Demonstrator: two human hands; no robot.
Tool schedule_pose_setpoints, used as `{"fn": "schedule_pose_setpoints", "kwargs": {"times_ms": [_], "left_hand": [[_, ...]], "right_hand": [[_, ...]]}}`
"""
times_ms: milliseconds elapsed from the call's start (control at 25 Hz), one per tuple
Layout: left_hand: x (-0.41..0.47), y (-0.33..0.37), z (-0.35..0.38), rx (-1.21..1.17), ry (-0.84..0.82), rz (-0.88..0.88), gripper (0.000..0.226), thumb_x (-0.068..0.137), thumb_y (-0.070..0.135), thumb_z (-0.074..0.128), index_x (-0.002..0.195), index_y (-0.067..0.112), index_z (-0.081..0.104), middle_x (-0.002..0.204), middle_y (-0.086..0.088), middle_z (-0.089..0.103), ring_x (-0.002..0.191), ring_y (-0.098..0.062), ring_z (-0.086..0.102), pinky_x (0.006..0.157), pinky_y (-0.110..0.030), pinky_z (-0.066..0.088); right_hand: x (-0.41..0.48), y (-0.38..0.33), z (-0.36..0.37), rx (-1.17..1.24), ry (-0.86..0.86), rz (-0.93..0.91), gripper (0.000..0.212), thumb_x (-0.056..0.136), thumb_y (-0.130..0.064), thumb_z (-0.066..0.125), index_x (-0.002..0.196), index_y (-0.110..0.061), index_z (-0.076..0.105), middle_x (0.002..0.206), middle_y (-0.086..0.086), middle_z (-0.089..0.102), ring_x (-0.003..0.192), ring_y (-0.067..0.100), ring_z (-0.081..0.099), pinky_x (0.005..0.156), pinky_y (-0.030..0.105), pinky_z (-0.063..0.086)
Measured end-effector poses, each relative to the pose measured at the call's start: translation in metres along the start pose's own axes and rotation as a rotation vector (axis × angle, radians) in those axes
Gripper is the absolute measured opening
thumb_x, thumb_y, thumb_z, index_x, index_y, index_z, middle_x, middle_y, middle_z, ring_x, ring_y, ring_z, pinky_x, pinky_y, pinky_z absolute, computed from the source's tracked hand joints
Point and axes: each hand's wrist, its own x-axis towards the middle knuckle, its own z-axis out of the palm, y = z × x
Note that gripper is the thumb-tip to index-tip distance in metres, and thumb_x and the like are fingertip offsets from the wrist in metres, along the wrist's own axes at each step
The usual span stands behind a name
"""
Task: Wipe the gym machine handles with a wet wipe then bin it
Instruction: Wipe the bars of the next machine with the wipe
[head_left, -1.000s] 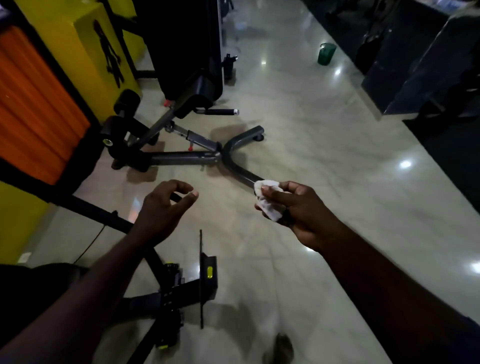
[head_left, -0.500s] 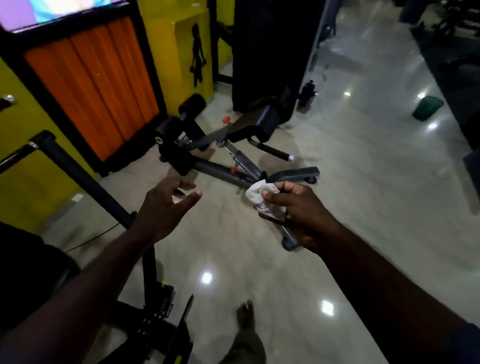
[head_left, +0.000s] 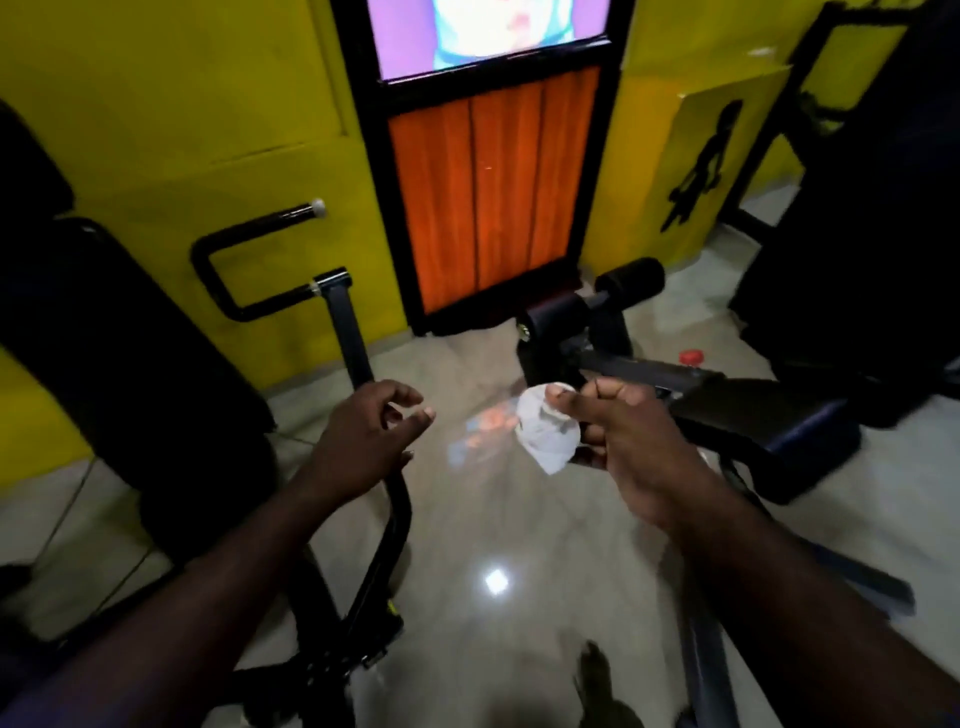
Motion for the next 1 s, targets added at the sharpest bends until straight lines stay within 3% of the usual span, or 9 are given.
{"fn": "schedule_pose_setpoints", "kwargs": {"times_ms": [40, 160, 400, 520, 640, 760, 840, 920, 1000], "left_hand": [[0.011, -0.001, 0.002, 0.017, 0.041, -0.047, 0.021, 0.092, 0.034, 0.075, 0.105, 0.018, 0.072, 0.107, -0.001, 0.068, 0.093, -0.009, 0.066, 0.062, -0.013, 0.049], [0.045, 0.001, 0.004, 0.074, 0.176, -0.170, 0.016, 0.091, 0.038, 0.075, 0.101, 0.025, 0.072, 0.106, 0.002, 0.070, 0.092, -0.011, 0.068, 0.082, -0.031, 0.055], [0.099, -0.001, -0.006, 0.049, 0.388, -0.339, 0.015, 0.090, 0.037, 0.076, 0.102, 0.031, 0.068, 0.106, 0.013, 0.066, 0.092, -0.003, 0.064, 0.079, -0.020, 0.048], [0.136, -0.032, -0.021, -0.020, 0.521, -0.428, 0.017, 0.090, 0.038, 0.076, 0.104, 0.028, 0.070, 0.106, 0.015, 0.066, 0.094, -0.002, 0.065, 0.077, -0.015, 0.046], [0.178, -0.068, -0.035, -0.065, 0.590, -0.477, 0.023, 0.091, 0.037, 0.076, 0.108, 0.023, 0.071, 0.108, 0.011, 0.066, 0.097, 0.000, 0.064, 0.076, -0.012, 0.045], [0.232, -0.097, -0.063, -0.095, 0.625, -0.520, 0.020, 0.091, 0.036, 0.076, 0.107, 0.024, 0.070, 0.103, 0.014, 0.064, 0.094, 0.002, 0.062, 0.075, -0.014, 0.044], [0.271, -0.115, -0.078, -0.093, 0.630, -0.524, 0.020, 0.092, 0.034, 0.076, 0.108, 0.024, 0.069, 0.103, 0.012, 0.063, 0.094, -0.002, 0.061, 0.079, -0.019, 0.044], [0.302, -0.129, -0.086, -0.105, 0.655, -0.556, 0.021, 0.092, 0.035, 0.074, 0.109, 0.024, 0.070, 0.103, 0.010, 0.063, 0.096, -0.005, 0.062, 0.081, -0.022, 0.045], [0.330, -0.140, -0.085, -0.069, 0.662, -0.580, 0.018, 0.093, 0.034, 0.074, 0.106, 0.023, 0.070, 0.097, 0.013, 0.061, 0.092, -0.002, 0.061, 0.081, -0.022, 0.046]], "right_hand": [[0.026, -0.006, -0.003, -0.010, -0.057, 0.003, 0.034, 0.086, -0.019, 0.078, 0.068, -0.018, 0.049, 0.072, 0.007, 0.066, 0.064, 0.017, 0.068, 0.058, 0.030, 0.057], [0.103, -0.030, -0.007, -0.035, -0.205, 0.027, 0.029, 0.089, -0.011, 0.075, 0.074, -0.017, 0.052, 0.077, 0.009, 0.065, 0.064, 0.017, 0.066, 0.053, 0.026, 0.054], [0.236, -0.057, 0.040, -0.068, -0.484, 0.072, 0.014, 0.092, -0.006, 0.072, 0.095, -0.016, 0.062, 0.090, 0.007, 0.073, 0.074, 0.014, 0.069, 0.064, 0.027, 0.054], [0.302, -0.067, 0.086, -0.185, -0.625, 0.065, 0.020, 0.094, -0.006, 0.071, 0.112, -0.012, 0.065, 0.094, 0.004, 0.078, 0.077, 0.010, 0.072, 0.068, 0.027, 0.056], [0.366, -0.071, 0.130, -0.308, -0.679, 0.019, 0.023, 0.092, -0.009, 0.074, 0.114, -0.011, 0.069, 0.100, 0.010, 0.079, 0.086, 0.016, 0.072, 0.078, 0.036, 0.056], [0.434, -0.084, 0.179, -0.490, -0.701, -0.140, 0.011, 0.088, -0.015, 0.080, 0.097, -0.015, 0.076, 0.088, 0.011, 0.079, 0.078, 0.017, 0.072, 0.073, 0.038, 0.056], [0.483, -0.097, 0.206, -0.576, -0.669, -0.301, 0.006, 0.086, -0.017, 0.083, 0.088, -0.018, 0.078, 0.079, 0.001, 0.078, 0.069, 0.009, 0.069, 0.062, 0.029, 0.055], [0.529, -0.106, 0.227, -0.645, -0.636, -0.427, 0.006, 0.085, -0.022, 0.084, 0.089, -0.023, 0.079, 0.080, -0.008, 0.077, 0.067, 0.000, 0.068, 0.058, 0.023, 0.050], [0.573, -0.111, 0.244, -0.698, -0.639, -0.534, 0.008, 0.087, -0.030, 0.082, 0.095, -0.028, 0.079, 0.084, -0.012, 0.077, 0.068, 0.001, 0.069, 0.061, 0.026, 0.053]]}}
